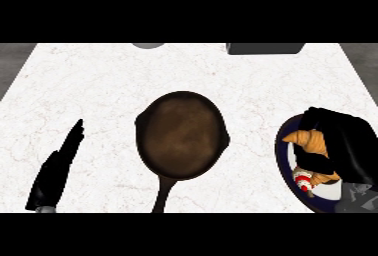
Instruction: Pick the croissant from the plate and place it in the pan
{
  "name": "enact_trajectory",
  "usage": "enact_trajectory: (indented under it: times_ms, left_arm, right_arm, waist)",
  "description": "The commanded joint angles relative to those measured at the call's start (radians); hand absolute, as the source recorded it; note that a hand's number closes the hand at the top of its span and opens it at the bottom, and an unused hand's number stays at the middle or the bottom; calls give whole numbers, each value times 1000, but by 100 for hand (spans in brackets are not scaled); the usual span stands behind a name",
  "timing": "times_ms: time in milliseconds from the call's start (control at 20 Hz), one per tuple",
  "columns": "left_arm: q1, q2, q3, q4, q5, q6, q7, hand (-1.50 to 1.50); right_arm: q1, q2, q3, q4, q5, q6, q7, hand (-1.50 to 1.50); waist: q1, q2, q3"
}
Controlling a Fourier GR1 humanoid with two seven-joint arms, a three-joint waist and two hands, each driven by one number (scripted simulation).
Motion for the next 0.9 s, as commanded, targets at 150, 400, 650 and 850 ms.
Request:
enact_trajectory:
  times_ms: [150,400,650,850]
  left_arm:
    - [12,-7,-15,-52,-9,-24,25,0]
    - [-4,-8,2,2,-6,-33,-36,0]
    - [-49,13,36,7,13,-61,-4,0]
    - [-95,-9,26,33,11,-57,27,0]
  right_arm:
    - [-159,119,101,-19,73,-21,51,150]
    - [-321,303,151,141,68,-41,141,150]
    - [-443,312,186,410,-31,-195,170,150]
    - [-559,314,220,665,-161,-368,165,150]
  waist:
    - [28,9,2]
    - [36,11,1]
    - [39,13,2]
    - [58,19,2]
